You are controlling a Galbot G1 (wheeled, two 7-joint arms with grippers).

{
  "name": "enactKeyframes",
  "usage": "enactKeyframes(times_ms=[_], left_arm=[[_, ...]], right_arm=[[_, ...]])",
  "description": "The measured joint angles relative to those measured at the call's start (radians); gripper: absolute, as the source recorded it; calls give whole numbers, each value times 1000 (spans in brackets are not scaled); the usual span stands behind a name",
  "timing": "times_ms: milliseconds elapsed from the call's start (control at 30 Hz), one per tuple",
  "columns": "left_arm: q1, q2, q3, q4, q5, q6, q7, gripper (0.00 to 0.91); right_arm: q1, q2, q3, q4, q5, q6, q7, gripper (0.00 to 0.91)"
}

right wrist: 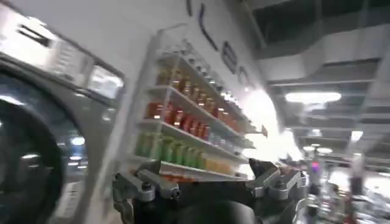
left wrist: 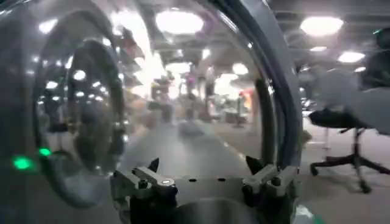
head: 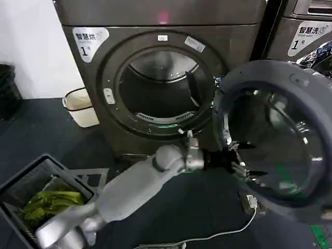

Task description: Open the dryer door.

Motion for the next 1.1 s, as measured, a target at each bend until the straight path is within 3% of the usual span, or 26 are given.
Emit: enactKeyframes(times_ms=[367, 667, 1100], left_arm=[[-60, -135, 40, 124, 19, -35, -89, 907], [-92, -226, 39, 240, 65, -84, -193, 907], [-115, -227, 40, 306, 117, -105, -210, 907]], right_arm=[[-36, -16, 92, -76, 3, 1, -5, 907], [-33, -18, 106, -78, 8, -2, -14, 907], [-31, -21, 108, -80, 10, 1, -22, 907]])
